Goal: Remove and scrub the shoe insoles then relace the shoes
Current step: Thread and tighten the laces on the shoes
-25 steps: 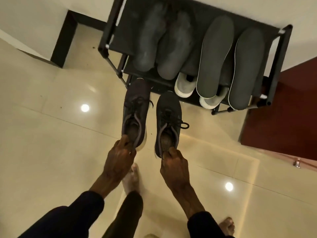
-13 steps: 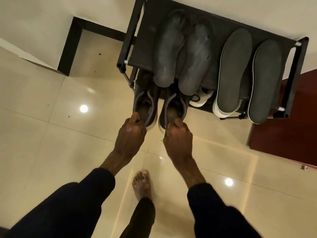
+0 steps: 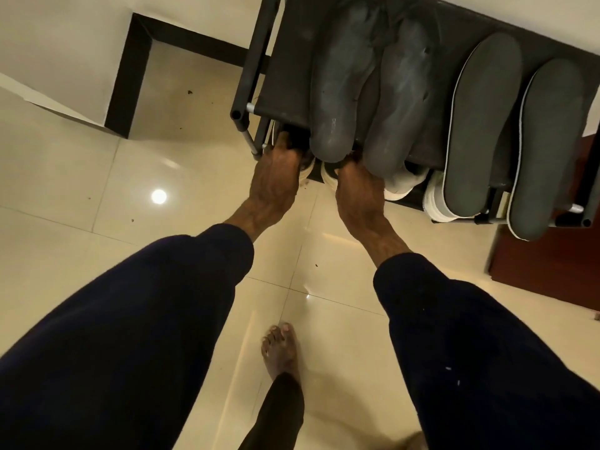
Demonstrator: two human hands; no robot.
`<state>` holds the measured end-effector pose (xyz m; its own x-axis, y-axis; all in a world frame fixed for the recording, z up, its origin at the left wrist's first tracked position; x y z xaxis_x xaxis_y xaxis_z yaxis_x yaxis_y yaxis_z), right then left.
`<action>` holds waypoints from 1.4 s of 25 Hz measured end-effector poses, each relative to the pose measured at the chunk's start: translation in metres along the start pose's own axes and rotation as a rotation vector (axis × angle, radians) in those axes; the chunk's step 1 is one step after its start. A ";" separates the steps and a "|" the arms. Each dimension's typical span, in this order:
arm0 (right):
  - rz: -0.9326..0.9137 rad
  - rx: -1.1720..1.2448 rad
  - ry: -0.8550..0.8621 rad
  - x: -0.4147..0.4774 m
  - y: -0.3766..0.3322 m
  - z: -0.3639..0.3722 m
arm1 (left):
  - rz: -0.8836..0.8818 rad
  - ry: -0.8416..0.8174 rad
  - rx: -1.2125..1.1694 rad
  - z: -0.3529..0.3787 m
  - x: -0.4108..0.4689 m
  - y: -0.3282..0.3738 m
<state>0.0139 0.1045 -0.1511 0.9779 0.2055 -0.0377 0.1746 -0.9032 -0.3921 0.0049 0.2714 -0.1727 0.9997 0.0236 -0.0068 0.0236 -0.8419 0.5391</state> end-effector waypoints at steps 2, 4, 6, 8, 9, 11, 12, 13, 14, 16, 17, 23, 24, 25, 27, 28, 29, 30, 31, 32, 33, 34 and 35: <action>0.004 -0.086 -0.088 -0.007 0.003 0.004 | -0.011 0.000 -0.026 -0.001 -0.008 0.003; 0.026 -0.150 -0.104 -0.013 0.002 0.003 | -0.016 0.022 -0.019 -0.005 -0.023 0.006; 0.027 -0.151 -0.069 -0.025 0.000 -0.002 | -0.022 0.088 -0.022 -0.011 -0.043 0.016; 0.033 -0.106 -0.010 -0.046 -0.005 -0.011 | -0.047 0.140 -0.021 -0.016 -0.068 0.037; 0.033 -0.078 0.007 -0.061 -0.007 -0.017 | -0.053 0.147 -0.019 -0.019 -0.080 0.051; 0.026 -0.021 0.017 -0.095 -0.010 -0.033 | -0.060 0.130 -0.013 -0.022 -0.104 0.080; 0.032 -0.010 0.008 -0.111 -0.009 -0.042 | -0.066 0.118 -0.012 -0.022 -0.114 0.093; 0.048 -0.002 -0.001 -0.127 -0.002 -0.053 | -0.069 0.100 -0.015 -0.023 -0.122 0.109; 0.066 0.005 -0.005 -0.142 0.007 -0.065 | -0.070 0.074 -0.015 -0.023 -0.129 0.125; 0.096 0.019 0.015 -0.169 0.034 -0.096 | -0.044 0.011 -0.004 -0.022 -0.141 0.162; 0.111 0.022 0.022 -0.182 0.050 -0.115 | -0.012 -0.021 0.005 -0.022 -0.146 0.184; 0.178 0.017 -0.043 -0.255 0.157 -0.235 | 0.051 -0.136 -0.011 -0.012 -0.166 0.344; 0.186 0.030 -0.042 -0.267 0.179 -0.259 | 0.060 -0.144 -0.031 -0.006 -0.168 0.378; 0.196 0.047 -0.041 -0.281 0.202 -0.282 | 0.073 -0.152 -0.050 0.000 -0.172 0.412; 0.203 0.061 -0.033 -0.305 0.247 -0.327 | 0.104 -0.155 -0.080 0.015 -0.176 0.473; 0.200 0.058 -0.021 -0.314 0.267 -0.348 | 0.112 -0.159 -0.088 0.023 -0.178 0.498; 0.198 0.047 0.000 -0.323 0.293 -0.373 | 0.125 -0.163 -0.095 0.034 -0.179 0.530; 0.201 0.032 0.022 -0.330 0.321 -0.395 | 0.139 -0.166 -0.100 0.045 -0.180 0.561; 0.205 0.013 0.050 -0.337 0.348 -0.415 | 0.151 -0.169 -0.107 0.055 -0.180 0.591; 0.211 -0.007 0.079 -0.342 0.374 -0.434 | 0.165 -0.169 -0.113 0.066 -0.180 0.620; 0.226 -0.021 0.097 -0.347 0.398 -0.451 | 0.178 -0.170 -0.114 0.076 -0.179 0.647; 0.247 -0.025 0.109 -0.350 0.420 -0.466 | 0.192 -0.174 -0.113 0.086 -0.177 0.670; 0.270 -0.021 0.117 -0.351 0.440 -0.479 | 0.205 -0.182 -0.115 0.095 -0.175 0.690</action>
<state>-0.1980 -0.5457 0.1298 0.9957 -0.0871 -0.0310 -0.0924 -0.9273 -0.3627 -0.1532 -0.3650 0.1203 0.9686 -0.2465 -0.0334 -0.1695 -0.7523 0.6367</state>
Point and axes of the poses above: each hand's wrist, its own x-axis towards the middle knuckle, its own z-axis out of the palm, y = z × x, the point moved 2 cm from there along x, towards the middle knuckle
